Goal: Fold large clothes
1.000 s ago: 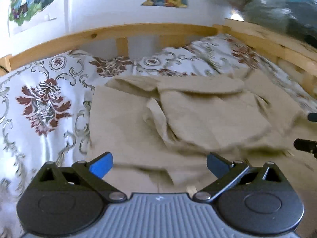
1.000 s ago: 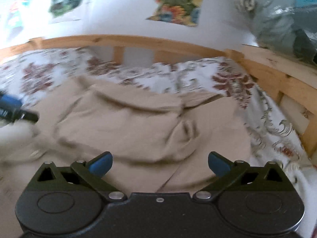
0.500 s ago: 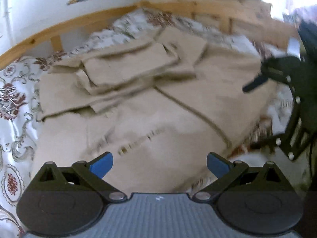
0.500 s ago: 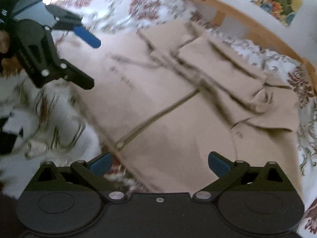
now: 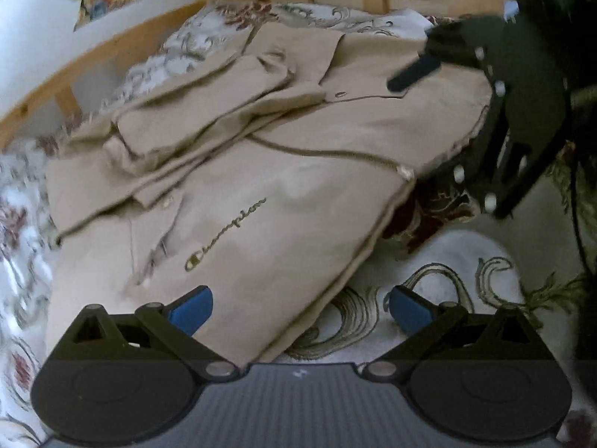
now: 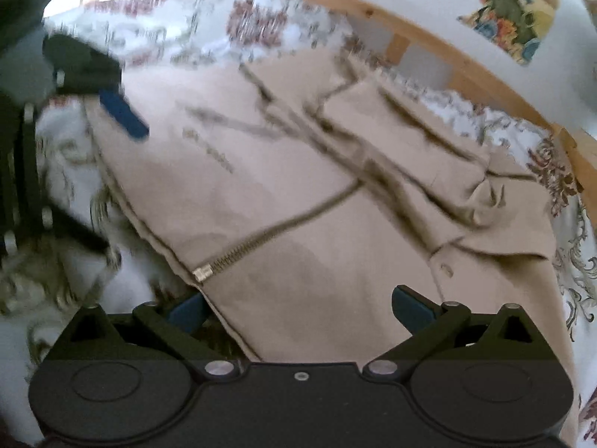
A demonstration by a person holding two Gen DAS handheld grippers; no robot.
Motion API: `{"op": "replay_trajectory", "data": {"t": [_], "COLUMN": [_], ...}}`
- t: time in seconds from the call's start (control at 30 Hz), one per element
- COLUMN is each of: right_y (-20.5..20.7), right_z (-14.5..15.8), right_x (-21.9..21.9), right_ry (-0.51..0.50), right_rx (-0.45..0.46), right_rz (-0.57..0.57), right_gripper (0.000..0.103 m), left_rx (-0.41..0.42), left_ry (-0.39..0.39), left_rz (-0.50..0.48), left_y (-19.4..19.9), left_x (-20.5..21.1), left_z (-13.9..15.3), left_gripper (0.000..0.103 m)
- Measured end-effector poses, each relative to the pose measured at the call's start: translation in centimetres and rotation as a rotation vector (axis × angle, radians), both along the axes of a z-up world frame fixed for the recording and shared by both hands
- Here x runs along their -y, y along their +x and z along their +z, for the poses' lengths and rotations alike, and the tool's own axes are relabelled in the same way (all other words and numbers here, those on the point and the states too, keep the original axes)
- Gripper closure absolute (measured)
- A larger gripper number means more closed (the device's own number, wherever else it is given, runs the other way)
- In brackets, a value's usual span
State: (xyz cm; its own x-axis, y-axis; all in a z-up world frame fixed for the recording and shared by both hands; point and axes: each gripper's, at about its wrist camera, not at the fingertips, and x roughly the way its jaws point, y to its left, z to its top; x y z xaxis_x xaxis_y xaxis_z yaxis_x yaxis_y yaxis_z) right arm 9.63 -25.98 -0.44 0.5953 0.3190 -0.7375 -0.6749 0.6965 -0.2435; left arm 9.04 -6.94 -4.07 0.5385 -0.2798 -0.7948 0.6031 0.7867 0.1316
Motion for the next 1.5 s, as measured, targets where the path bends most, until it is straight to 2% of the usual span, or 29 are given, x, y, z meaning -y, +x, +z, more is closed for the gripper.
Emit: {"op": "replay_trajectory", "data": {"t": [0.1,0.2,0.33,0.4,0.47,0.57,0.63,0.73,0.83,0.87,0.9,0.97,1.03,1.07,1.13,1.27,1.37,1.43,1.5], "right_y": [0.4,0.7,0.4,0.2,0.3,0.0,-0.4,-0.6,-0.2,0.0,0.3,0.9,1.2,1.2,1.1,1.2,2.2,2.4,2.5], "right_z": [1.1,1.6,1.7,1.8,2.0,2.1,1.9,0.9,0.0,0.0,0.2,1.5,2.7,3.1,3.6,4.6,4.2,3.8,3.7], "right_x": [0.6,0.9,0.7,0.6,0.8,0.7,0.5,0.1,0.5,1.0,1.8,3.7,5.1,5.6,6.4,8.7,10.1,10.5,10.6], "right_ry": [0.063,0.090,0.082,0.084,0.092,0.095,0.070,-0.035,-0.174,-0.201,-0.194,-0.109,-0.040,-0.036,-0.031,0.017,0.019,0.001,-0.004], "right_rx": [0.041,0.054,0.078,0.095,0.111,0.116,0.080,0.042,0.085,0.113,0.130,0.170,0.214,0.249,0.314,0.385,0.340,0.311,0.293], "right_rz": [-0.048,-0.072,-0.067,-0.066,-0.066,-0.043,0.005,0.036,-0.025,-0.059,-0.084,-0.172,-0.241,-0.270,-0.318,-0.456,-0.514,-0.522,-0.525], "right_gripper": [0.001,0.001,0.001,0.001,0.001,0.001,0.001,0.002,0.021,0.033,0.041,0.043,0.047,0.051,0.054,0.069,0.069,0.075,0.086], "left_rx": [0.042,0.079,0.088,0.087,0.076,0.053,0.055,0.068,0.066,0.054,0.046,0.055,0.087,0.094,0.088,0.079,0.124,0.136,0.145], "left_ry": [0.051,0.102,0.085,0.038,-0.001,-0.045,-0.058,-0.083,-0.088,-0.086,-0.079,-0.043,0.025,0.064,0.114,0.103,0.126,0.121,0.117], "left_rz": [0.038,0.106,0.170,0.182,0.191,0.200,0.217,0.266,0.305,0.299,0.290,0.270,0.252,0.253,0.295,0.400,0.453,0.482,0.499], "left_y": [0.3,1.0,1.6,1.6,1.6,2.4,3.1,4.2,4.7,4.6,4.1,2.9,1.4,0.9,0.2,0.0,0.3,0.6,0.6], "left_x": [0.6,0.5,-1.2,-2.2,-2.7,-2.7,-2.6,-2.7,-3.3,-3.5,-3.6,-3.7,-3.8,-3.9,-4.6,-6.5,-7.0,-7.8,-8.3], "left_z": [-0.1,0.0,0.9,1.7,2.6,3.8,4.4,5.3,5.3,5.0,4.7,4.0,3.0,2.4,1.2,0.3,0.5,0.5,0.4], "left_gripper": [0.001,0.009,0.018,0.027,0.048,0.072,0.073,0.075,0.075,0.073,0.073,0.064,0.063,0.062,0.062,0.062,0.063,0.063,0.063]}}
